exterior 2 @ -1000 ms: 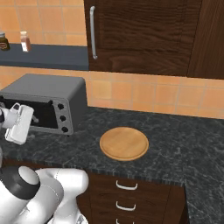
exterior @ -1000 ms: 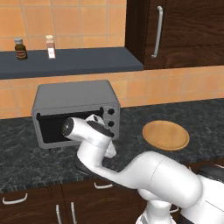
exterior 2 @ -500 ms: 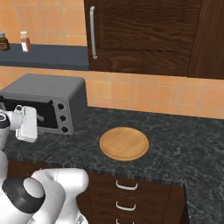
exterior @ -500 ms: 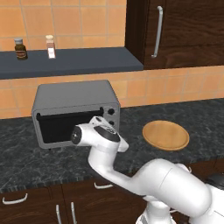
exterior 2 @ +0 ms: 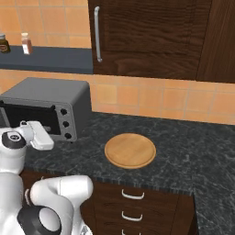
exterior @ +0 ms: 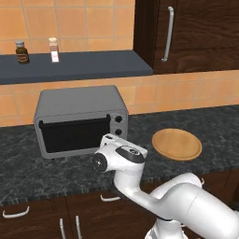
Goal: Pick up the kebab skewer and baguette bread, and place them inside the toaster oven. Close the toaster oven door and start by setting the timer.
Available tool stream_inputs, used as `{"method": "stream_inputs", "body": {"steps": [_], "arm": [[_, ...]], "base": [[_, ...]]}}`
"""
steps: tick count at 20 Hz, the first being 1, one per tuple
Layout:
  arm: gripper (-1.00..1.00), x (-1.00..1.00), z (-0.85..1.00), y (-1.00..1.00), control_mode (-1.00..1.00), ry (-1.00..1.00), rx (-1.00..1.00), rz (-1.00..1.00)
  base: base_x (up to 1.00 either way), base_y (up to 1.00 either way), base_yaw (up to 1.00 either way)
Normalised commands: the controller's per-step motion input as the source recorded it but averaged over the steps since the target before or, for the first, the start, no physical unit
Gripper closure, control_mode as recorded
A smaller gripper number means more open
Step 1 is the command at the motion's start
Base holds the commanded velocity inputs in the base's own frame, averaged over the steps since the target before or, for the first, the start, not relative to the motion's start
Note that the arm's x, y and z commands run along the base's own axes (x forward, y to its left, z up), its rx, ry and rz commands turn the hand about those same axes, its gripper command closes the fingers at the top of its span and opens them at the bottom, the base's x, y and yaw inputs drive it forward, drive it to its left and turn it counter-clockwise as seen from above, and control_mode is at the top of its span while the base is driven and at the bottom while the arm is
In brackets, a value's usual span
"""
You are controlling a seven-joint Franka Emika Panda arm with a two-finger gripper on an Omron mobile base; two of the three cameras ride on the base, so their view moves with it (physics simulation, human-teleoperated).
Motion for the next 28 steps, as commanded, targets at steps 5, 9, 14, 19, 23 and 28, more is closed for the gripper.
{"method": "stream_inputs", "body": {"steps": [5,9,14,19,23,28], "arm": [[-1.00,0.56,-0.06,0.00,-1.00,-0.03,-0.04,0.19],[-1.00,0.38,-0.09,0.03,-1.00,-0.04,-0.11,0.15],[-1.00,0.14,-0.20,0.30,-1.00,-0.08,-0.14,0.11],[-1.00,0.17,-0.01,0.13,-1.00,-0.03,-0.13,0.06],[-1.00,0.02,-0.02,-0.04,-1.00,0.00,-0.11,0.05],[-1.00,0.15,0.00,-0.04,-1.00,0.00,-0.08,0.06]], "base": [[0.00,0.00,0.00],[0.00,0.00,0.00],[0.00,0.00,0.00],[0.00,0.00,0.00],[0.00,0.00,0.00],[0.00,0.00,0.00]]}}
